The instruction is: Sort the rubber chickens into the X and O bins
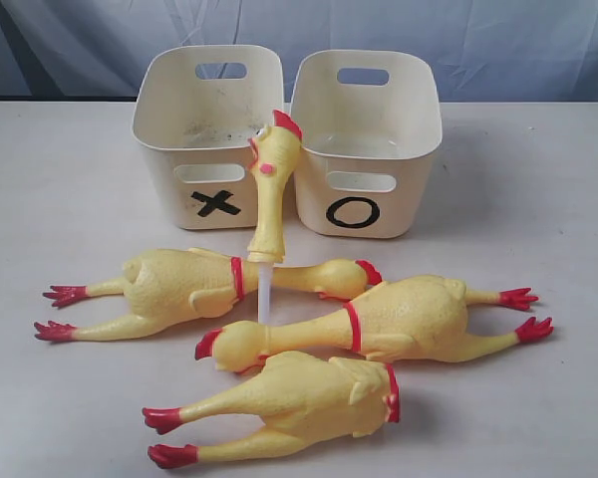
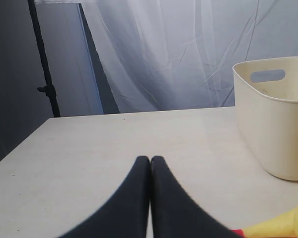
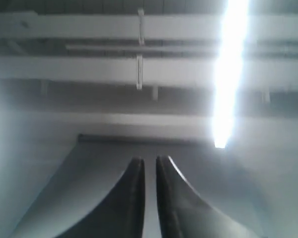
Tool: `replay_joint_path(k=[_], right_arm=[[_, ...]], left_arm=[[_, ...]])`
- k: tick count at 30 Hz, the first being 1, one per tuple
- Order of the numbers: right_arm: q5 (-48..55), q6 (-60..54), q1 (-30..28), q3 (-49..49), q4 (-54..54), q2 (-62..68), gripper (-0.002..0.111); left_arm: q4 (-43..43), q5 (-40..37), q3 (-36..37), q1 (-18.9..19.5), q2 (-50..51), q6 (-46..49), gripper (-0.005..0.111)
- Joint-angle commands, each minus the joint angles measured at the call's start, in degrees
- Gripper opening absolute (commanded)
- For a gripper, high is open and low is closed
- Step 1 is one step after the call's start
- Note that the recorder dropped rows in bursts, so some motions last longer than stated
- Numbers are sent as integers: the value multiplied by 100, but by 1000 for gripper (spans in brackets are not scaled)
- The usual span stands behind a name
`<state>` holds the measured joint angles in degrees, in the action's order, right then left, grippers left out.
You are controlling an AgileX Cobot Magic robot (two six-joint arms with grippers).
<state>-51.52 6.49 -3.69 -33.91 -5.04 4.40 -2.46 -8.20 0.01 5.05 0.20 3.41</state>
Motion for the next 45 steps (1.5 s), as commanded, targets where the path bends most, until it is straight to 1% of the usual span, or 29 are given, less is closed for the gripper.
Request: replay_joint_path(k=[1,3,4,5,7,8,10,14,16,17,19,21,22,23,24,25,26,28,29,31,33,34,37,40,44,45], right_arm=[[2811,1979,-23,-1140,233,804,10],[4424,2802,-23,-1755,202,1227,10],[5189,2984,-23,-2037,202,1475,10],[5857,3021,-23,-2283,214,1737,10],[6853,3019,-23,-2612,372,2189,10],[7549,2971,-23,-2768,430,2638,10],[7820,2971,-23,-2784,430,2985,10],[7433,2956,-23,-2784,504,3672,10],[7933,2770,-23,-2784,894,3899,10],[8722,2162,-23,-2757,1342,4082,10],[9225,1313,-23,-2580,1957,4478,10],[9620,1078,-23,-2500,2751,4876,10],[10168,615,-12,-2500,3570,5135,10],[10748,-284,39,-2500,4378,5375,10],[11671,-1608,243,-2500,5340,5660,10],[12148,-2402,514,-2465,6077,5850,10],[12148,-2997,938,-2417,6760,6062,10],[12148,-3715,1500,-2411,7043,6254,10],[12148,-4092,1765,-2411,7009,6308,10],[12148,-5189,2251,-2411,6647,6449,10],[11988,-5851,2616,-2411,6126,6572,10],[11672,-6127,2890,-2411,5666,6646,10],[10876,-6213,3467,-2411,4374,6853,10],[10638,-6197,3918,-2411,3432,7104,10],[10451,-5997,4303,-2411,2841,7441,10],[10356,-5933,4373,-2411,2680,7527,13]], left_arm=[[2,46,-1,-58,-20,-11,0],[2,46,-1,-58,-20,-11,0],[2,46,-1,-58,-20,-11,0],[2,46,-1,-58,-20,-11,0],[2,46,-1,-58,-20,-11,0],[2,46,-1,-58,-20,-11,0],[2,46,-1,-58,-20,-11,0],[2,46,-1,-58,-20,-11,0],[2,46,-1,-58,-20,-11,0],[2,46,-1,-58,-20,-11,0],[2,46,-1,-58,-20,-11,0],[2,46,-1,-58,-20,-11,0],[2,46,-1,-58,-20,-11,0],[2,46,-1,-58,-20,-11,0],[2,46,-1,-58,-20,-11,0],[2,46,-1,-58,-20,-11,0],[2,46,-1,-58,-20,-11,0],[2,46,-1,-58,-20,-11,0],[2,46,-1,-58,-20,-11,0],[2,46,-1,-58,-20,-11,0],[2,46,-1,-58,-20,-11,0],[2,46,-1,-58,-20,-11,0],[2,46,-1,-58,-20,-11,0],[2,46,-1,-58,-20,-11,0],[2,46,-1,-58,-20,-11,0],[2,46,-1,-58,-20,-11,0]])
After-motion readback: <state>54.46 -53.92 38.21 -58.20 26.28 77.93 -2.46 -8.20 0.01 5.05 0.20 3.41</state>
